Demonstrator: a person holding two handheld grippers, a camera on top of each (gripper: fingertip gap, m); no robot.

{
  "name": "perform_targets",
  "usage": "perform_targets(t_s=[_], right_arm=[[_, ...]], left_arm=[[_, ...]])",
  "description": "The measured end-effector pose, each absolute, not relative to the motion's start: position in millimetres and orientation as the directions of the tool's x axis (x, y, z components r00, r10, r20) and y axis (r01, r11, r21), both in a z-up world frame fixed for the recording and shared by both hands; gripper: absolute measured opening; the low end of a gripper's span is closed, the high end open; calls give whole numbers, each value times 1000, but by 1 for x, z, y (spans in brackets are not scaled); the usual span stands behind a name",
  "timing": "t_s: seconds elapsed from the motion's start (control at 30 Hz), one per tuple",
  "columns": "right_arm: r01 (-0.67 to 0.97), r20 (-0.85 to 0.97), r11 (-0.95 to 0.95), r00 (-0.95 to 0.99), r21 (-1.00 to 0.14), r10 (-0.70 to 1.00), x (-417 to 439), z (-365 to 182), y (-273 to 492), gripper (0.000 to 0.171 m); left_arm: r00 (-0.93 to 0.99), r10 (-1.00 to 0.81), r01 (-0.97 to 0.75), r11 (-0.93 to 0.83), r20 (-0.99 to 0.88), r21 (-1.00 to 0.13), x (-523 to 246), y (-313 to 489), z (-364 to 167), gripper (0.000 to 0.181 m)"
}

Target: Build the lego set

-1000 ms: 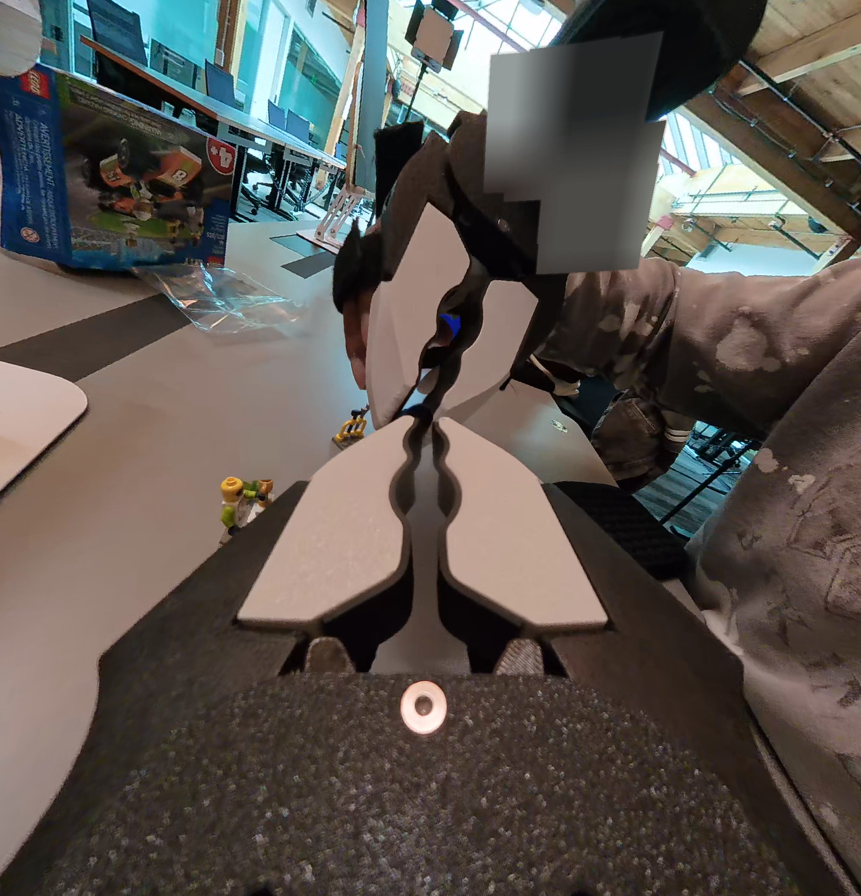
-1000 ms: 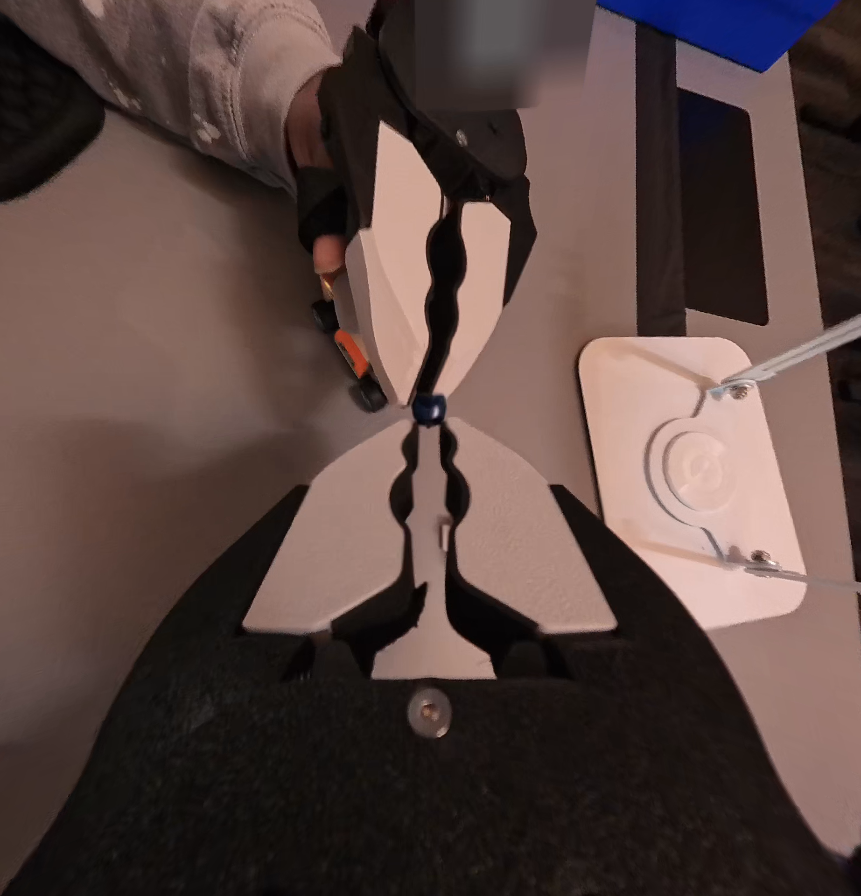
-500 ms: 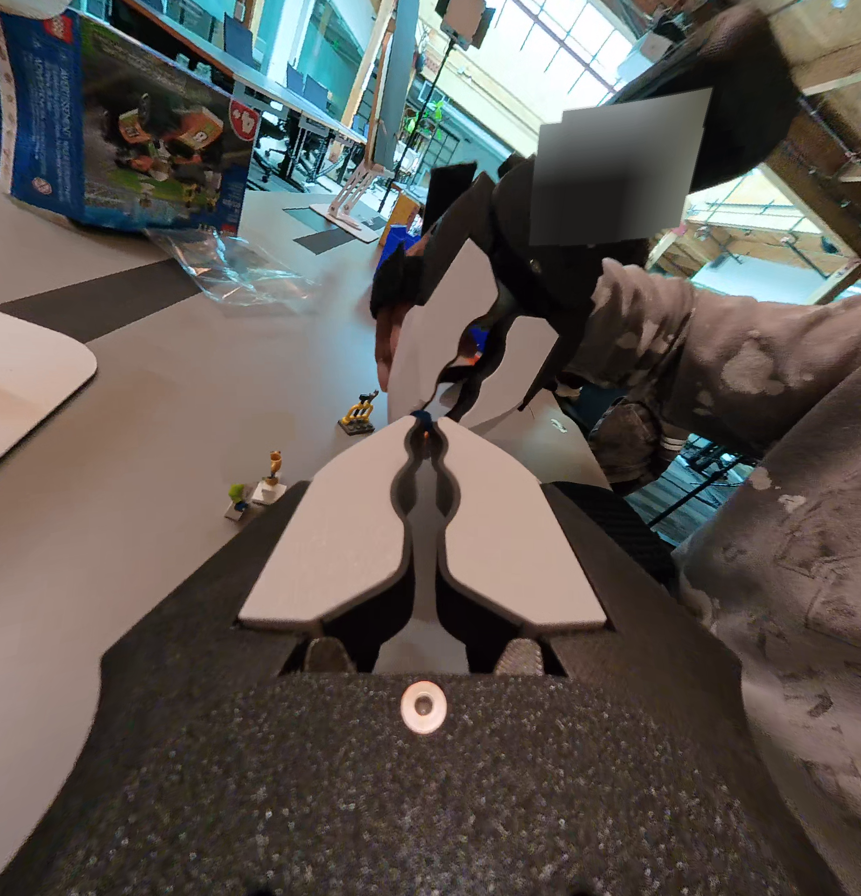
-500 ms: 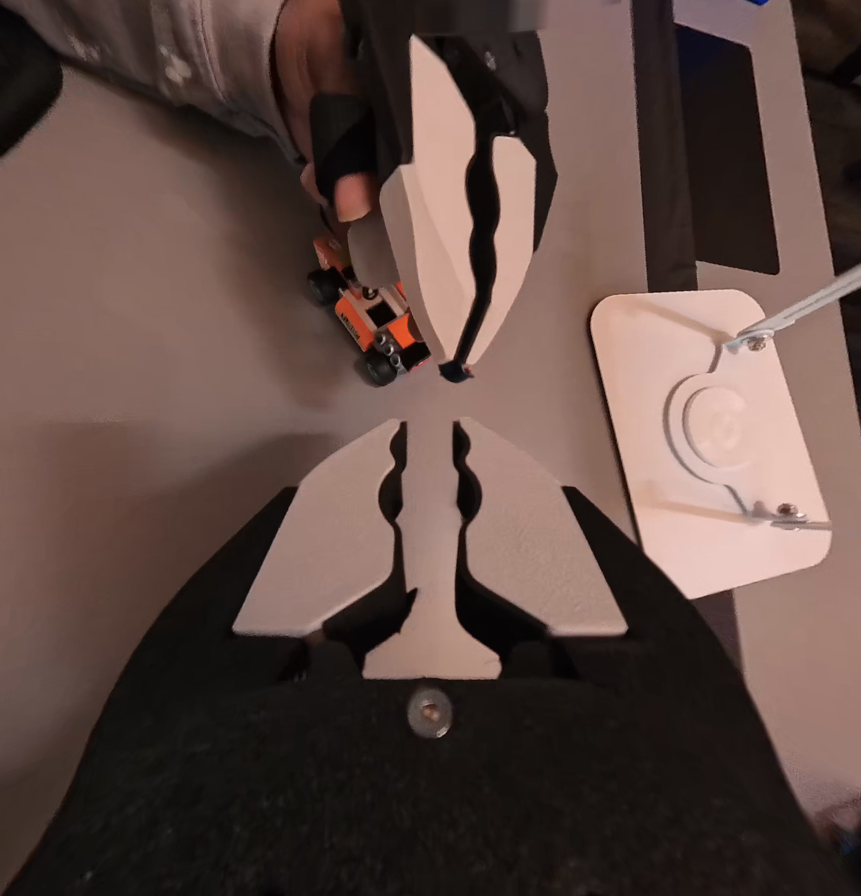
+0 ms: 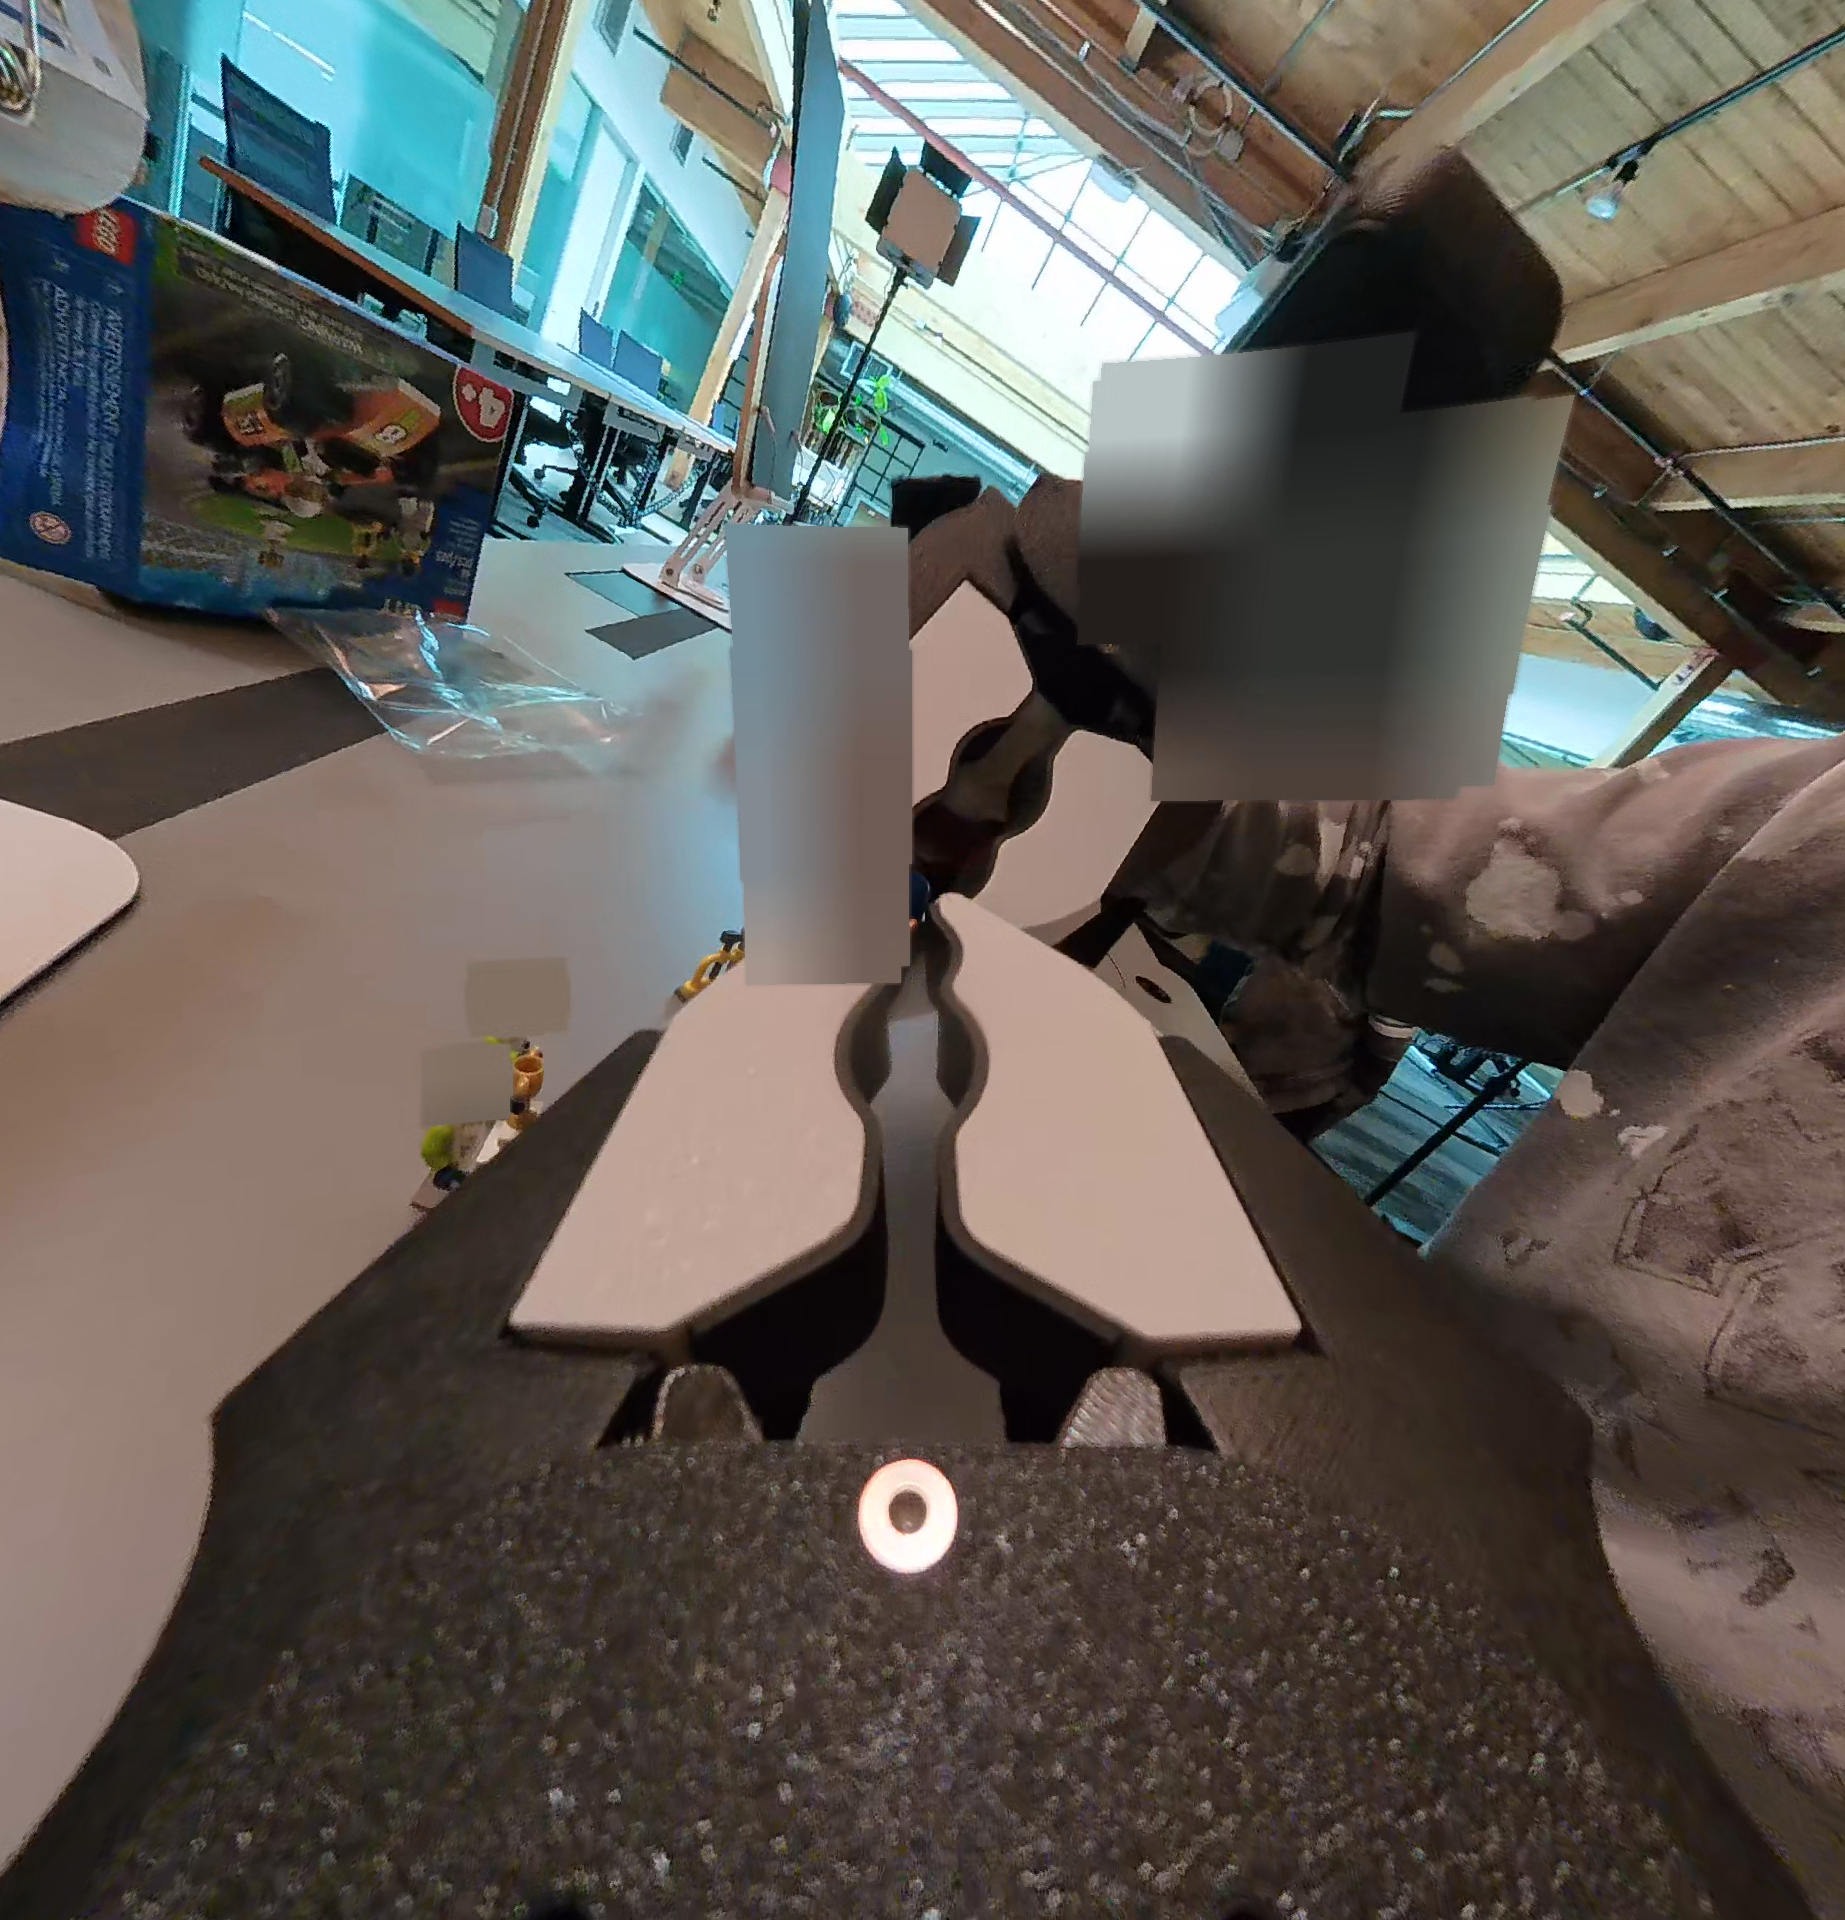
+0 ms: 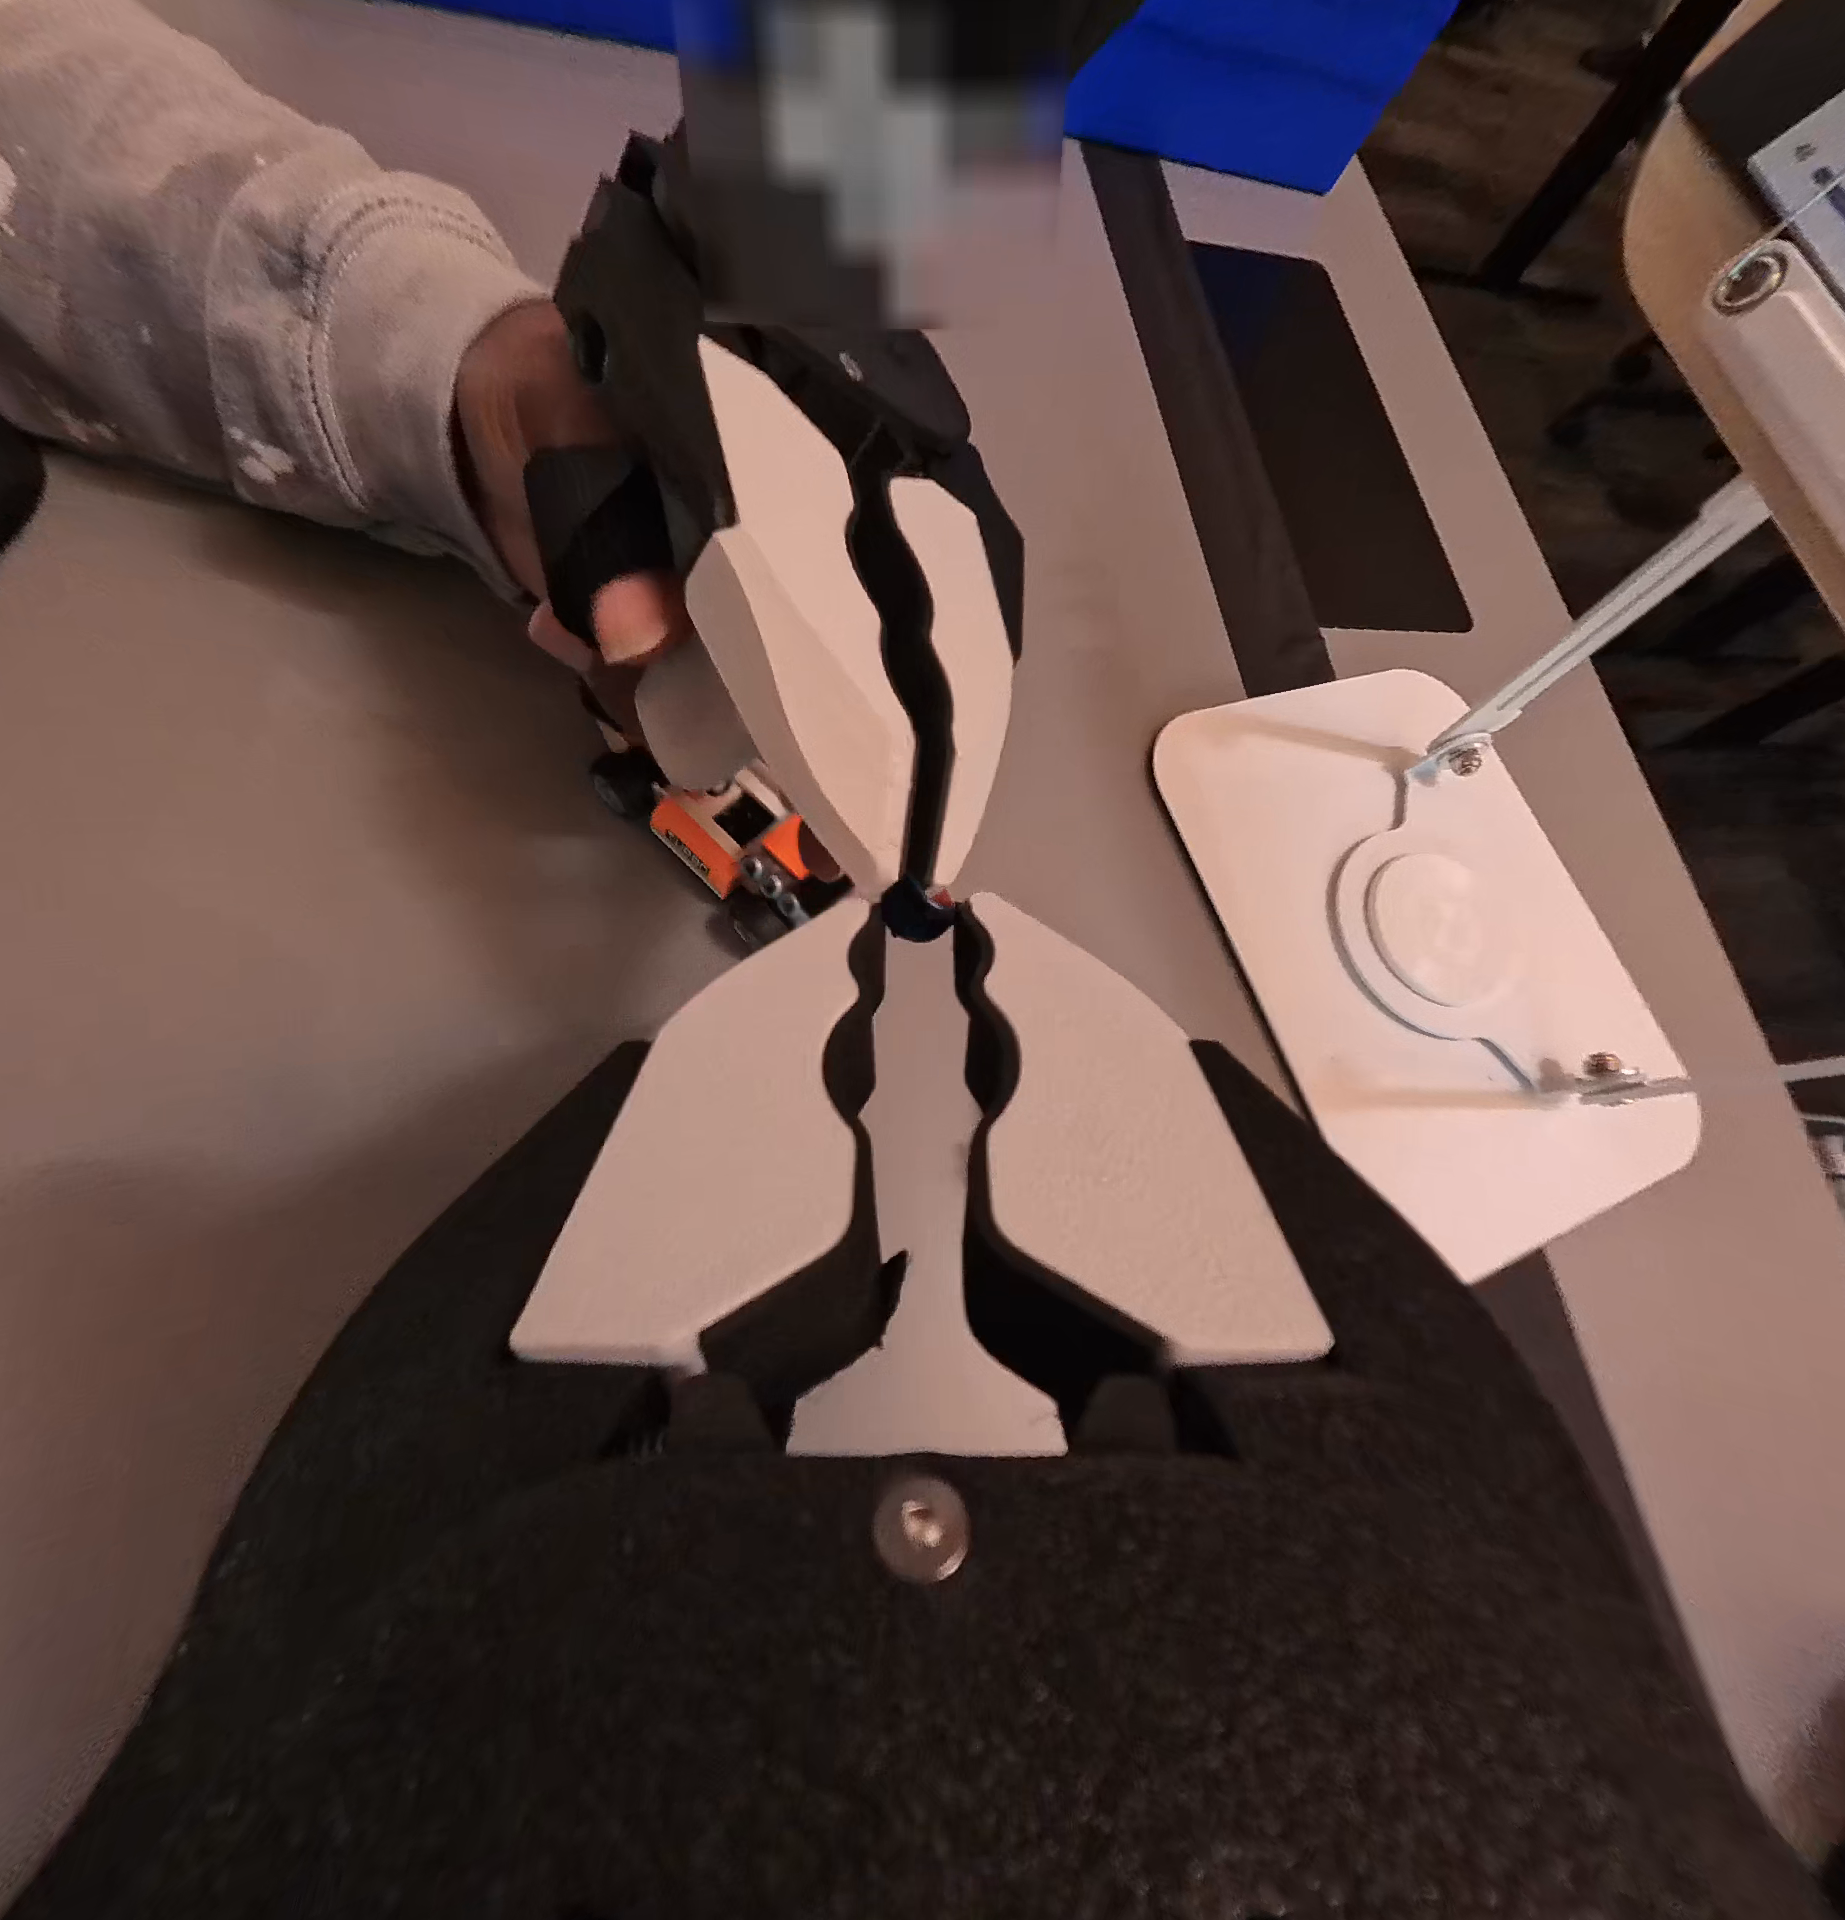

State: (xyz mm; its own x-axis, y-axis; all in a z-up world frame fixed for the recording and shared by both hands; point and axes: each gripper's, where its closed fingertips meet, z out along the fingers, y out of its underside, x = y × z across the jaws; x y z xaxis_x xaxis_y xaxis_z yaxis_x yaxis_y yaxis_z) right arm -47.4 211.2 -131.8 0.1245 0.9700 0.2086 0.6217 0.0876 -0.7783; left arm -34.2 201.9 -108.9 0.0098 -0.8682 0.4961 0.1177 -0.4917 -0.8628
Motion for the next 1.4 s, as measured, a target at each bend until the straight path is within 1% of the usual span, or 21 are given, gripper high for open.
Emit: perform_targets(t_s=[0.1,0.2,0.3,0.37,0.43,0.57,0.67,0.77,0.83,0.93,1.0,1.03,1.1,1.2,1.27,1.37,1.4], right_arm=[[703,273,149,67,-695,960,-41,-137,214,12],[797,377,256,-39,-547,925,-33,-145,217,12],[852,411,306,-120,-425,904,-31,-152,217,12],[885,425,310,-147,-347,893,-29,-158,220,12],[909,416,283,-141,-304,898,-28,-163,222,12],[933,405,249,-129,-258,905,-31,-168,224,12],[948,401,231,-128,-221,907,-31,-173,226,12],[949,390,223,-123,-222,912,-32,-174,226,12],[943,390,210,-98,-256,916,-33,-172,227,12],[910,373,156,-2,-383,928,-36,-162,229,13],[865,356,113,80,-489,931,-38,-154,232,14],[846,346,91,115,-525,931,-38,-152,233,16],[814,341,71,161,-577,926,-38,-151,232,19],[769,351,50,231,-637,907,-41,-146,236,21],[758,325,25,251,-652,912,-44,-145,237,21],[778,338,39,226,-627,914,-45,-147,239,13],[788,344,49,211,-614,915,-45,-147,240,13]], left_arm=[[25,-860,100,-506,510,-857,-36,204,-110,6],[102,-860,39,-498,500,-866,-34,208,-116,13],[209,-855,-54,-494,474,-868,-30,210,-130,14],[269,-847,-87,-496,459,-864,-29,212,-137,13],[307,-843,-117,-495,443,-861,-29,212,-141,12],[342,-821,-125,-521,457,-844,-29,215,-146,11],[347,-814,-136,-535,465,-834,-29,214,-150,3],[349,-821,-140,-523,452,-841,-30,215,-152,3],[324,-813,-102,-539,485,-836,-31,217,-149,2],[264,-786,21,-575,560,-818,-35,223,-140,1],[218,-755,114,-610,619,-784,-39,228,-134,1],[195,-743,149,-623,641,-768,-41,230,-131,1],[174,-727,199,-634,664,-747,-43,233,-128,1],[185,-732,219,-620,656,-753,-42,234,-128,1],[185,-739,235,-607,648,-760,-40,233,-127,1],[196,-743,238,-597,640,-766,-37,232,-127,1],[208,-745,239,-590,634,-771,-38,233,-128,1]])
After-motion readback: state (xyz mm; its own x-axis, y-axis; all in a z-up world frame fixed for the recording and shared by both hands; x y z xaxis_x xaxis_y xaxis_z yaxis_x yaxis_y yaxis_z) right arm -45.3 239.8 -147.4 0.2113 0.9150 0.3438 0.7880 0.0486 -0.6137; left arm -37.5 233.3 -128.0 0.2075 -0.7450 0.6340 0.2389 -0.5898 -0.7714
